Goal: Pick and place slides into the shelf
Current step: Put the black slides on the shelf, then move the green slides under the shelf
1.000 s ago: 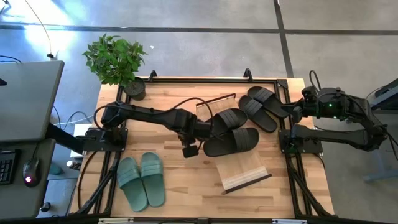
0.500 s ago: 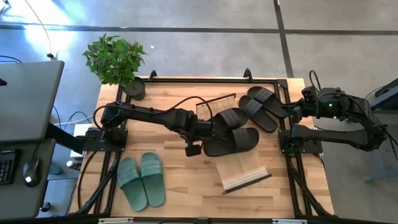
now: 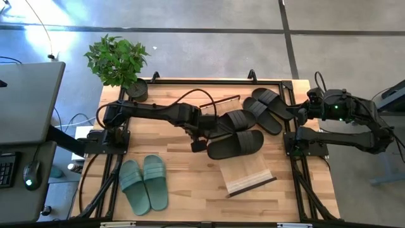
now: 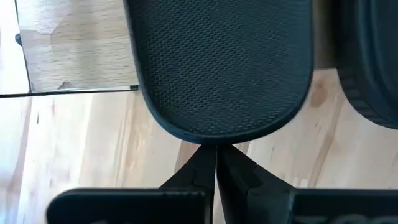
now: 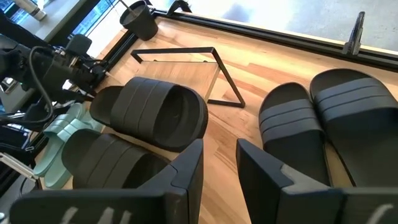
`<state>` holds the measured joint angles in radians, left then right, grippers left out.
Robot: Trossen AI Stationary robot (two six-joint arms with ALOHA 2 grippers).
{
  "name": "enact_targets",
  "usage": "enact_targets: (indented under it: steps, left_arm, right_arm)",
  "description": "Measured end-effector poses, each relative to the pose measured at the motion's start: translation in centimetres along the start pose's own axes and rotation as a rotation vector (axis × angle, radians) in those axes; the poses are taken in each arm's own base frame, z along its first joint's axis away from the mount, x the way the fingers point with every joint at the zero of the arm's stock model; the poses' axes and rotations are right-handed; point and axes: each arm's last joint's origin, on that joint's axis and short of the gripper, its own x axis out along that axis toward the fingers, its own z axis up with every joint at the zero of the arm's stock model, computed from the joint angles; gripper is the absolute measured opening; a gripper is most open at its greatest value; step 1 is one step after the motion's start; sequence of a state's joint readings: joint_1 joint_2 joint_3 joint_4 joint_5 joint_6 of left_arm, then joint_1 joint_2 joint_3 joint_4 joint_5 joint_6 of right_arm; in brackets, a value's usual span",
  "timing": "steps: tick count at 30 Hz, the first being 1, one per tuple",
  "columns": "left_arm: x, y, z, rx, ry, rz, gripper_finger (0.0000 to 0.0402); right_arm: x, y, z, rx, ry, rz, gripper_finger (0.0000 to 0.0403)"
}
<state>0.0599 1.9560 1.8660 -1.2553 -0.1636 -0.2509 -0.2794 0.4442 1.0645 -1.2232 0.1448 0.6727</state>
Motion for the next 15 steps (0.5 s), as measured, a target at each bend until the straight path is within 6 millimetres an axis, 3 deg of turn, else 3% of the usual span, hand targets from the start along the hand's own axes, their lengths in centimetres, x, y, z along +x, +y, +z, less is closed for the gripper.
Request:
enact_targets:
  steps: [15]
  left_arm:
    - [-0.02, -0.26, -0.11, 0.074, 0.02, -0.076, 0.0003]
  right_arm:
    - [0.0, 0.0, 0.0, 0.0, -0.001, -0.001, 0.0087]
